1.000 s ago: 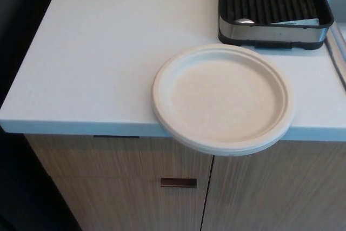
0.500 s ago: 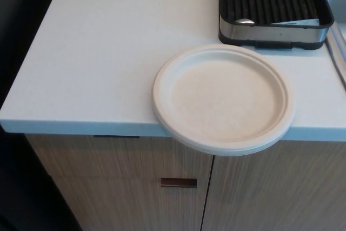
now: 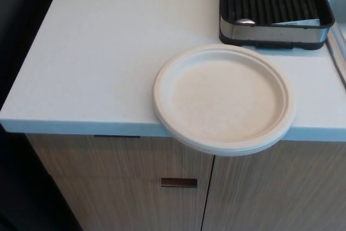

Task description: Pick up a plate using the right hand and walk towards the sink and put it inside

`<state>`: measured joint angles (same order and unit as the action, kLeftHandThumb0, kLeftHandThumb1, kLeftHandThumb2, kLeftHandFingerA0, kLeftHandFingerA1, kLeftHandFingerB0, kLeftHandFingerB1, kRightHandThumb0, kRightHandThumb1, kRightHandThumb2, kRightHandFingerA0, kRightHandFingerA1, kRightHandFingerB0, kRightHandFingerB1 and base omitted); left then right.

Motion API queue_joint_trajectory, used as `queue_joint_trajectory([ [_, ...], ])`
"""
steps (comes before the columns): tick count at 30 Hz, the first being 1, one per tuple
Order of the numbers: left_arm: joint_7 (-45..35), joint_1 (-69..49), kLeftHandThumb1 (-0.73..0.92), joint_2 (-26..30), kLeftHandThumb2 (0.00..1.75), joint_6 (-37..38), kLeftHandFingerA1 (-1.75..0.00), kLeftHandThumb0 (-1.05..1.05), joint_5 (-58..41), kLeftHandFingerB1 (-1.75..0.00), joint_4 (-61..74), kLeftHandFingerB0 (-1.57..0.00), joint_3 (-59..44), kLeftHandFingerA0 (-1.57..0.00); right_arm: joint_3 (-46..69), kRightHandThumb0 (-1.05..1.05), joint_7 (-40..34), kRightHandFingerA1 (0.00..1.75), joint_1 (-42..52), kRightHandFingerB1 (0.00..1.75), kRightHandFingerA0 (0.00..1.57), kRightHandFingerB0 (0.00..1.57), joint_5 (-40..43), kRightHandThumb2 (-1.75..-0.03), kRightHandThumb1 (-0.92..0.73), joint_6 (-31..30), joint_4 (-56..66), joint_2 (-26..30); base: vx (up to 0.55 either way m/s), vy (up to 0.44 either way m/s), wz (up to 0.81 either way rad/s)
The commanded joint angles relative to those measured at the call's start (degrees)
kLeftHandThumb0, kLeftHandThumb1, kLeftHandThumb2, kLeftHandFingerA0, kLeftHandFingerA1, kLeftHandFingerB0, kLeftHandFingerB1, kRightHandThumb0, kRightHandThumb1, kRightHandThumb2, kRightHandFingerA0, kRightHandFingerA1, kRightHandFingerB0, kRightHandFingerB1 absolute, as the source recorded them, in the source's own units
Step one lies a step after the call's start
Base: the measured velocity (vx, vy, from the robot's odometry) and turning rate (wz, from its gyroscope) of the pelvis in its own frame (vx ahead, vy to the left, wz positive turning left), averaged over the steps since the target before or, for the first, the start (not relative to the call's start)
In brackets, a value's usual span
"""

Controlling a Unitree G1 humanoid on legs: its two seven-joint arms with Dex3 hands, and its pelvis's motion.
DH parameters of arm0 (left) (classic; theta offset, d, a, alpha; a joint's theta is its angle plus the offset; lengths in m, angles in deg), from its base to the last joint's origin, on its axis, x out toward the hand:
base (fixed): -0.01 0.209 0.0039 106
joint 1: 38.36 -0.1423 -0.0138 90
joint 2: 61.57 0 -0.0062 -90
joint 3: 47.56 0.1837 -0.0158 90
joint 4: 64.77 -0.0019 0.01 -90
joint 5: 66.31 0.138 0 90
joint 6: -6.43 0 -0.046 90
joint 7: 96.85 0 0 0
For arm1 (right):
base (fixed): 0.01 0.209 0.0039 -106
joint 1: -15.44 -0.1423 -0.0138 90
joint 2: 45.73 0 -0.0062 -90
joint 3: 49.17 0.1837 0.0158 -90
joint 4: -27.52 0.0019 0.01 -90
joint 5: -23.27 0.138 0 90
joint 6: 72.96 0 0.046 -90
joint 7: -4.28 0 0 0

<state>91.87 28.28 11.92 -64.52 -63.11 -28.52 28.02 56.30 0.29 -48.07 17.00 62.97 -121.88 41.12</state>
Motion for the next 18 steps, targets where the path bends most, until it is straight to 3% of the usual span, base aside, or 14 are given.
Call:
queue_joint_trajectory([
  [1, 1.85, -0.03, 0.48, 0.27, 1.25, 11.52, -1.31, 0.09, -1.30, -1.23, -1.07, -1.26, -0.69, -1.36, 0.27, -0.09, -2.50, 0.53, -1.08, 0.45, 0.88, 0.62, 0.38, -0.79, -0.60, 7.12, -2.75, 1.99, 0.00, 0.000, 0.00],
  [2, 1.47, -0.70, 0.84, -0.38, 1.75, 11.48, -1.46, 0.19, -1.92, -1.24, 0.75, -1.03, -0.87, -1.25, 0.45, -0.19, -2.49, 0.52, -1.45, 0.41, 0.85, 0.59, 0.77, -0.67, -0.70, 7.21, -2.93, 1.78, 0.00, 0.000, 0.00],
  [3, 1.42, -0.70, 0.84, -0.45, 1.75, 11.57, -1.46, 0.19, -2.00, -1.24, 0.82, -1.03, -0.89, -1.25, 0.44, -0.19, -2.57, 0.52, -1.56, 0.41, 0.85, 0.59, 0.82, -0.67, -0.70, 7.38, -3.14, 1.80, 0.00, 0.000, 0.00],
  [4, 1.37, -0.64, 0.50, -0.35, 1.26, 11.73, -1.31, 0.07, -1.94, -1.24, 0.51, -1.27, -0.87, -1.36, 0.56, -0.21, -2.31, 0.53, -1.78, 0.41, 0.85, 0.58, 1.17, -0.67, -0.70, 7.75, -3.47, 1.79, 0.00, 0.000, 0.00],
  [5, 1.30, -0.36, 0.49, -0.12, 1.25, 12.39, -1.31, 0.06, -1.89, -1.25, -0.38, -1.29, -0.92, -1.38, 0.59, -0.28, -2.23, 0.52, -2.03, 0.39, 0.86, 0.59, 1.26, -0.62, -0.74, 7.91, -3.82, 1.96, 0.00, 0.000, 0.00],
  [8, 1.24, 0.14, 0.49, 0.18, 1.25, 13.59, -1.31, 0.06, -1.86, -1.25, -1.86, -1.29, -1.04, -1.38, 0.52, -0.28, -2.36, 0.52, -2.45, 0.39, 0.86, 0.59, 1.16, -0.62, -0.74, 8.24, -4.58, 2.29, 0.00, 0.000, 0.00],
  [9, 1.28, 0.10, 0.84, 0.14, 1.75, 13.27, -1.46, 0.18, -2.03, -1.24, -1.42, -1.03, -1.16, -1.25, 0.49, -0.23, -2.44, 0.54, -2.56, 0.41, 0.86, 0.57, 1.17, -0.65, -0.72, 8.17, -4.05, 2.36, 0.00, 0.000, 0.00],
  [11, 1.20, 0.20, 0.84, 0.16, 1.75, 12.80, -1.46, 0.19, -2.40, -1.24, -1.14, -1.02, -1.47, -1.25, 0.53, -0.14, -2.26, 0.56, -2.80, 0.43, 0.84, 0.57, 1.44, -0.74, -0.68, 7.71, -3.00, 2.38, 0.00, 0.000, 0.00],
  [12, 1.76, 0.51, 0.64, 0.37, 1.75, 13.14, -1.47, 0.20, -1.95, -1.30, -1.77, -1.13, -1.38, -1.26, 0.68, -0.14, -1.78, 0.56, -3.07, 0.43, 0.84, 0.57, 1.90, -0.73, -0.68, 7.51, -3.05, 2.32, 0.00, 0.000, 0.00],
  [16, 1.87, 0.38, 0.65, 0.61, 1.75, 14.16, -1.47, 0.20, -1.73, -1.29, -1.85, -1.10, -1.24, -1.24, 0.73, -0.09, -1.07, 0.53, -3.99, 0.41, 0.84, 0.56, 2.05, -0.76, -0.64, 8.08, -4.29, 2.55, 0.00, 0.000, 0.00],
  [17, 1.76, 0.67, 0.82, 0.76, 1.75, 14.16, -1.48, 0.19, -2.14, -1.25, -1.77, -1.02, -1.54, -1.27, 0.02, -0.06, -1.88, 0.53, -4.00, 0.42, 0.84, 0.55, 0.77, -0.79, -0.60, 7.75, -3.86, 2.86, 0.00, 0.000, 0.00],
  [18, 1.45, 0.92, 0.82, 0.64, 1.75, 13.81, -1.48, 0.19, -2.82, -1.25, -1.70, -1.02, -1.92, -1.27, -0.42, -0.06, -2.76, 0.53, -3.64, 0.42, 0.84, 0.55, -0.10, -0.79, -0.60, 7.95, -3.35, 2.96, 0.00, 0.000, 0.00],
])
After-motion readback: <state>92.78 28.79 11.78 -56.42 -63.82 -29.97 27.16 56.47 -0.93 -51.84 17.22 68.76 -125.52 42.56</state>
